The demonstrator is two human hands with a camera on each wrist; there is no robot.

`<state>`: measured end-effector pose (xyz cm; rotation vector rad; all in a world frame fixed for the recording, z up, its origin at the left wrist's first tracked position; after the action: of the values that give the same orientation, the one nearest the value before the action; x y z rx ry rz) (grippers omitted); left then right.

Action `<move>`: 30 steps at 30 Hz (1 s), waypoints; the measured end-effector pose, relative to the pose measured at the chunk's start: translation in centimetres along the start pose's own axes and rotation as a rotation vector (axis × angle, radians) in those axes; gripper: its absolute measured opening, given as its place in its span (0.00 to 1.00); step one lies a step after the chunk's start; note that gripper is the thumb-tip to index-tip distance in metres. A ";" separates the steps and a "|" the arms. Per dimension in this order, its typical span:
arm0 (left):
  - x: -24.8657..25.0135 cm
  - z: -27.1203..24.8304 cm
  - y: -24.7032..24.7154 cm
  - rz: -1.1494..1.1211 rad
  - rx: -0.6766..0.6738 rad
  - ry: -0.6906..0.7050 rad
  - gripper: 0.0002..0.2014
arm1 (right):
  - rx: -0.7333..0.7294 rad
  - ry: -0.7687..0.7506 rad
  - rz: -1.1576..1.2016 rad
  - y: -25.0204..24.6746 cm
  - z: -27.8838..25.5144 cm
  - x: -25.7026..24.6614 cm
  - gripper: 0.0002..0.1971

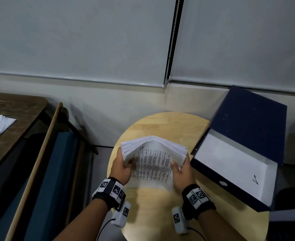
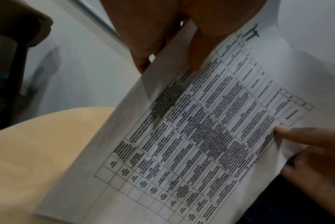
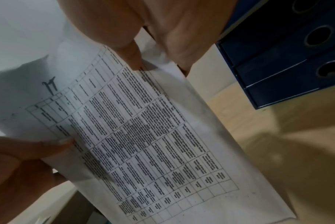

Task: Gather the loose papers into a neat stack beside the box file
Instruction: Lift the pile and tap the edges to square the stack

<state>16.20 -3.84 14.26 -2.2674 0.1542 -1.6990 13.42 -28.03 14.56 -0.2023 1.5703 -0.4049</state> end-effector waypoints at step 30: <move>6.1 -1.5 -1.8 -0.503 0.116 0.064 0.09 | 0.294 -0.244 0.218 -2.3 0.5 -6.6 0.07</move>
<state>16.44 -4.04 20.79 -2.2917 -0.5315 -1.9500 13.94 -27.74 21.49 0.1413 1.2606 -0.4173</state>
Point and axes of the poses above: each hand's wrist, its own z-axis towards the middle knuckle, its own y-axis out of the palm, x = y × z, the point moved 6 cm from there along z, towards the middle knuckle, and after that the axes turned 15 degrees about -y, right-handed, at the moved point
